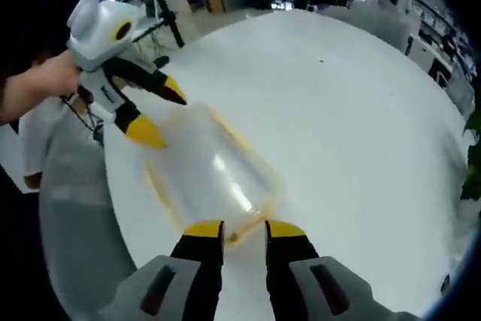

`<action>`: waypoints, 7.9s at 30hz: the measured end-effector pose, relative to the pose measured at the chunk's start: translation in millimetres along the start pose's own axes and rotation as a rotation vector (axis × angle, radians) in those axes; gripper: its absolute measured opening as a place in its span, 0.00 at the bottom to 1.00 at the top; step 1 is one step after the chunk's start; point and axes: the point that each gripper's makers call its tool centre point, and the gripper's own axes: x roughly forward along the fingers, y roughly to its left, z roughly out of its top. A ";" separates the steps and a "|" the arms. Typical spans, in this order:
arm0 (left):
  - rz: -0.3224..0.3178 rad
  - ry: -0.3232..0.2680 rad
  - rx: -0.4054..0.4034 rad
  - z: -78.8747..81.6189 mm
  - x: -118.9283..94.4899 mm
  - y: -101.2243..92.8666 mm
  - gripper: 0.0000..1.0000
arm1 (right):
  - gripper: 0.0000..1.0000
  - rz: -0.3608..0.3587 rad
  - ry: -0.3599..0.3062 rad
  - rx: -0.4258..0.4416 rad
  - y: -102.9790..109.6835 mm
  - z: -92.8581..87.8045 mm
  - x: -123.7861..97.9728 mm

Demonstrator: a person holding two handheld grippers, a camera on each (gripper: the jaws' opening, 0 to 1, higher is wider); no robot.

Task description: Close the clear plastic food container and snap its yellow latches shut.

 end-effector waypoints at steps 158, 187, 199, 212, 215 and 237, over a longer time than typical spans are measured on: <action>0.191 0.169 0.923 -4.4 33.3 -65.5 0.58 | 0.33 0.460 0.279 -0.386 40.6 47.9 50.9; 0.217 0.185 0.866 -12.8 34.3 -71.9 0.60 | 0.35 0.465 0.255 -0.369 43.1 53.0 54.9; 0.111 0.129 0.835 -3.2 22.9 -75.4 0.70 | 0.48 0.408 0.180 -0.468 38.2 56.9 45.1; -0.067 0.188 0.651 -12.3 12.8 -82.1 0.99 | 0.72 0.349 0.140 -0.533 40.9 42.1 33.0; -0.120 0.192 0.604 -11.9 11.7 -89.3 0.99 | 0.76 0.341 0.133 -0.570 43.7 39.7 31.3; -0.184 0.243 0.605 -5.1 5.0 -63.9 0.94 | 0.80 0.298 0.118 -0.632 46.9 26.5 23.1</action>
